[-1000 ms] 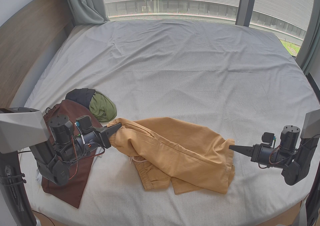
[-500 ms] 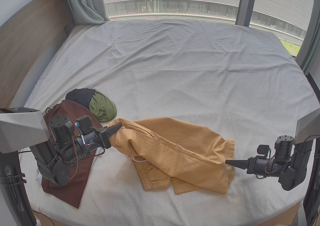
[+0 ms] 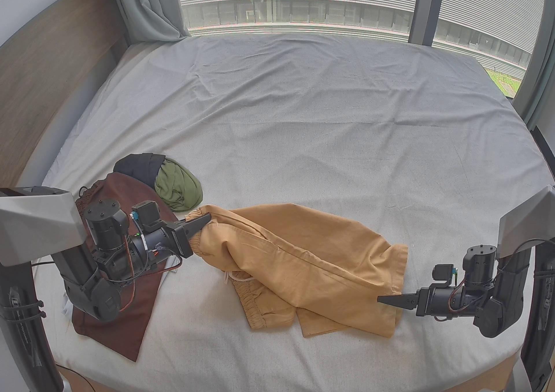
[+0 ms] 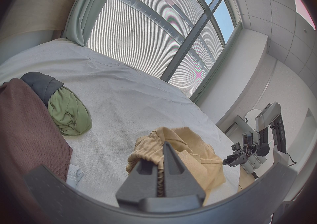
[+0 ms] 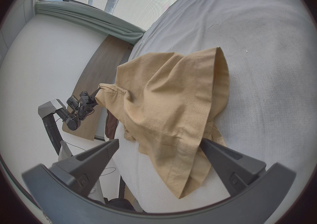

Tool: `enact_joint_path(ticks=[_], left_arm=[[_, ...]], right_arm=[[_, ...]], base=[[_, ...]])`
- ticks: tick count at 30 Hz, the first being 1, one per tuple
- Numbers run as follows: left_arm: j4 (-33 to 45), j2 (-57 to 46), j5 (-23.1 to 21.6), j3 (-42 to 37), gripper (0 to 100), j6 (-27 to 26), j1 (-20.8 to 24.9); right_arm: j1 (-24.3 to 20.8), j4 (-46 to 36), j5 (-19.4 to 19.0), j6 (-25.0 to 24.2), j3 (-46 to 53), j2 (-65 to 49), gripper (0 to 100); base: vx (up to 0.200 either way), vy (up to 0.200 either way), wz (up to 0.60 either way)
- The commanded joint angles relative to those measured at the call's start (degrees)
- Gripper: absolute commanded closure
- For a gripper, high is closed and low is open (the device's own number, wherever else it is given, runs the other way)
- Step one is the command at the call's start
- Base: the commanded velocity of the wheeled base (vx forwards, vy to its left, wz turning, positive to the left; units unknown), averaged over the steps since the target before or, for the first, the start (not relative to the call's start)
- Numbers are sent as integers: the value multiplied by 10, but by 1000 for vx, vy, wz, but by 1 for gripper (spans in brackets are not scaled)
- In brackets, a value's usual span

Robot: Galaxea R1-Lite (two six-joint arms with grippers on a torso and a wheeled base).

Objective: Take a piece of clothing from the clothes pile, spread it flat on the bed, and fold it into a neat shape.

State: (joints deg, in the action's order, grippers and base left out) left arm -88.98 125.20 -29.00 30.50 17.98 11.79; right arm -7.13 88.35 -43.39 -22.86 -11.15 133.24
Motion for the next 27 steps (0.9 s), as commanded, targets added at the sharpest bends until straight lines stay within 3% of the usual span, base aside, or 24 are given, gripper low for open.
enact_joint_path(ticks=[1,20,27], left_arm=[[-1,0,0,0,100,0,0],[-1,3,0,2,100,0,0],[-1,4,0,2,100,0,0]], right_arm=[[-8,1,-2,0,5,-2,0],[-26,-1,-8,0,47,-112,0],[-26,1,-20,4,21,-47,0]], base=[[0,0,0],[0,0,0],[0,0,0]])
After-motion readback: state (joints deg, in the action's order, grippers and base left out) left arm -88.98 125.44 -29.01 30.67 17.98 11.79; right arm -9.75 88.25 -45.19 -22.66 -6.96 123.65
